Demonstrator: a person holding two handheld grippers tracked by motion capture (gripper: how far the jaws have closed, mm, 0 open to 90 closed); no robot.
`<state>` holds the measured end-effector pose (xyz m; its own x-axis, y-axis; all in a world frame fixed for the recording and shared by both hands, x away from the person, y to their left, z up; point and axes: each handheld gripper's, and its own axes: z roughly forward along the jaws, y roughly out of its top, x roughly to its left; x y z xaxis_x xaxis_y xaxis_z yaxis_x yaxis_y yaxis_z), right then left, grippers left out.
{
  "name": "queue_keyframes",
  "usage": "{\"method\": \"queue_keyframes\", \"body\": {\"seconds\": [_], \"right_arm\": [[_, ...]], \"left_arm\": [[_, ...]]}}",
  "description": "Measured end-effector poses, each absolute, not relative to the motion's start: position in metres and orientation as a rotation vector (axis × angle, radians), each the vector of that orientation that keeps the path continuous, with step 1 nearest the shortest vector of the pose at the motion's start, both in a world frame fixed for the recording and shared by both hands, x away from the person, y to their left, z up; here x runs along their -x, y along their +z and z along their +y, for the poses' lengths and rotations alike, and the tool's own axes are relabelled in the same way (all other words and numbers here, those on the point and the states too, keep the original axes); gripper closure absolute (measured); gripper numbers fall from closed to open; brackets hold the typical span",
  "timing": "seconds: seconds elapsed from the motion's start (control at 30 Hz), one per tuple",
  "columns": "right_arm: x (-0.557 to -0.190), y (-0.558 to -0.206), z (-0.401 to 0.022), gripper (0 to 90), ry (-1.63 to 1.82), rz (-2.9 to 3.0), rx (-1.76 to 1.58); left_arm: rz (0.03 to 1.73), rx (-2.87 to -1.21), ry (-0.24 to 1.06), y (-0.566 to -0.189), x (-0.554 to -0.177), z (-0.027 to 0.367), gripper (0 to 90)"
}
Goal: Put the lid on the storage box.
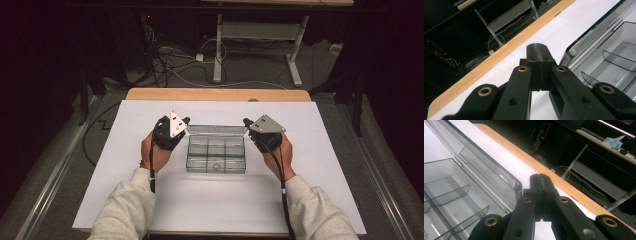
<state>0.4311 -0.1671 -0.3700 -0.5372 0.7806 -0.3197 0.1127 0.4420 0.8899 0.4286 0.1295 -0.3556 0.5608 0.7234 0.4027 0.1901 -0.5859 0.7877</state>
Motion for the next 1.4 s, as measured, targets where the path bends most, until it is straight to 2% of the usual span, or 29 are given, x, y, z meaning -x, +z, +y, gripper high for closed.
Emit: {"method": "queue_keyframes", "body": {"seconds": [0.33,0.43,1.4], "right_arm": [[-0.422,-0.375,-0.167,90.0,1.139,1.925,-0.758],[-0.418,-0.376,-0.165,90.0,1.133,1.92,-0.753],[-0.399,-0.394,-0.165,90.0,1.132,1.871,-0.75]], "left_arm": [[0.721,-2.069,0.976,-0.362,-0.419,0.128,87.0],[0.722,-2.073,1.026,-0.362,-0.414,0.126,87.1],[0.739,-2.027,1.022,-0.379,-0.397,0.126,87.2]]}}
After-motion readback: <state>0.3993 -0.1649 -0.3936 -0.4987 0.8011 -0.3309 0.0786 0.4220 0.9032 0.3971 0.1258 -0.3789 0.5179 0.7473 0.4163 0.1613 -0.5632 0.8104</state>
